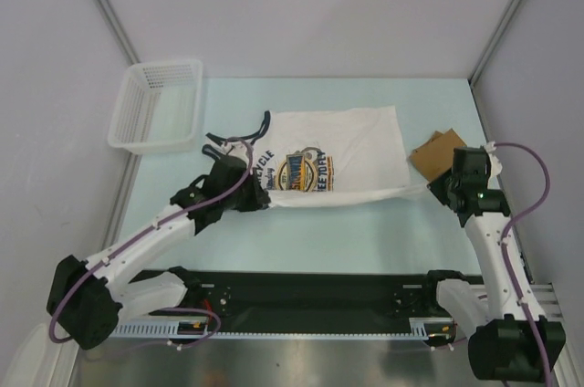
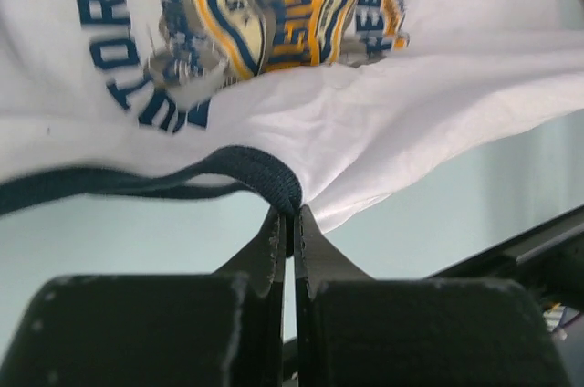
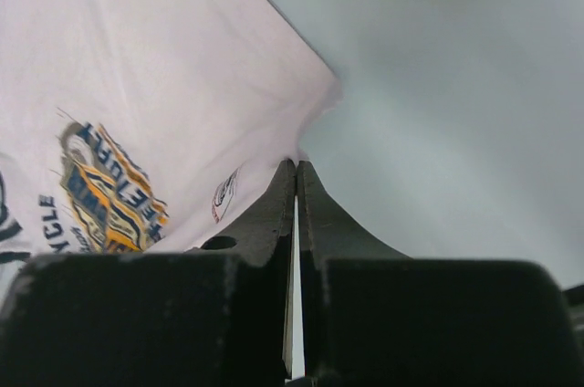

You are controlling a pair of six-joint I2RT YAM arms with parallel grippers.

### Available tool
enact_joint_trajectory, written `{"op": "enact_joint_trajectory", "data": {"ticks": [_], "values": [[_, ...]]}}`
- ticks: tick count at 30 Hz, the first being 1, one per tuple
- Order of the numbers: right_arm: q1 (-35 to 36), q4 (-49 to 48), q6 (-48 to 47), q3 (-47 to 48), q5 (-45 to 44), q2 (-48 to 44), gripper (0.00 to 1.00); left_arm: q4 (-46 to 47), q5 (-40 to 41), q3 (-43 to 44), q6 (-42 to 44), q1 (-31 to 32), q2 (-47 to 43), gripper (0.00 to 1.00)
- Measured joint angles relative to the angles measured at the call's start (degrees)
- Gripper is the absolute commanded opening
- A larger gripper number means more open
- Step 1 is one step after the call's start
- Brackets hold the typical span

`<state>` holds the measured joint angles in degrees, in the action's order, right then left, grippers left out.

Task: Fold and stack the tank tops
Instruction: Fold the tank top

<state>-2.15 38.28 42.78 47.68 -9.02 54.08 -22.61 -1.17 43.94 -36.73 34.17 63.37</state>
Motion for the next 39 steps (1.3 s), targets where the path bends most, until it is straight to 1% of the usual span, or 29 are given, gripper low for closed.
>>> {"op": "enact_joint_trajectory", "data": {"ticks": [5, 7, 11, 13, 17, 21, 25, 30, 34, 39], "values": [[0.0, 6.8, 0.61, -8.66, 1.75, -9.46, 0.0, -2.51, 1.7, -8.79, -3.82, 4.63, -7.32, 0.0], [0.07, 10.1, 1.6, -11.3, 2.43, -14.14, 0.02, -4.2, 2.43, -10.99, -5.29, 5.99, -9.73, 0.01], [0.74, 13.92, 3.32, -13.11, 2.62, -20.15, 0.04, -5.35, 3.23, -14.03, -7.23, 6.86, -14.64, 0.03], [1.09, 14.29, 4.13, -13.09, 2.34, -20.63, 0.04, -5.46, 3.78, -14.88, -7.98, 6.86, -16.06, 0.03], [1.25, 14.16, 4.76, -12.81, 1.9, -16.63, 0.01, -4.83, 4.09, -15.06, -8.37, 6.91, -14.34, 0.03], [1.33, 13.05, 5.03, -11.93, 1.4, -10.54, 0.0, -4.09, 4.83, -14.84, -8.28, 6.91, -9.57, 0.03], [1.33, 11.23, 5.18, -10.95, 0.92, -7.15, 0.0, -4.5, 6.01, -12.37, -7.63, 6.25, -5.64, 0.04], [1.36, 7.72, 5.18, -7.34, 0.48, -1.29, 0.0, -4.33, 5.92, -7.1, -4.92, 1.49, -3.13, 0.04], [1.36, 3.61, 5.05, -3.69, 0.61, 6.08, 0.0, -3.8, 5.38, -3.56, -2.78, -2.47, -0.79, 0.04], [1.36, -0.44, 4.5, 0.37, 0.87, 15.47, 0.0, -2.12, 4.42, 1.18, -0.13, -4.59, 6.56, 0.02]]}}
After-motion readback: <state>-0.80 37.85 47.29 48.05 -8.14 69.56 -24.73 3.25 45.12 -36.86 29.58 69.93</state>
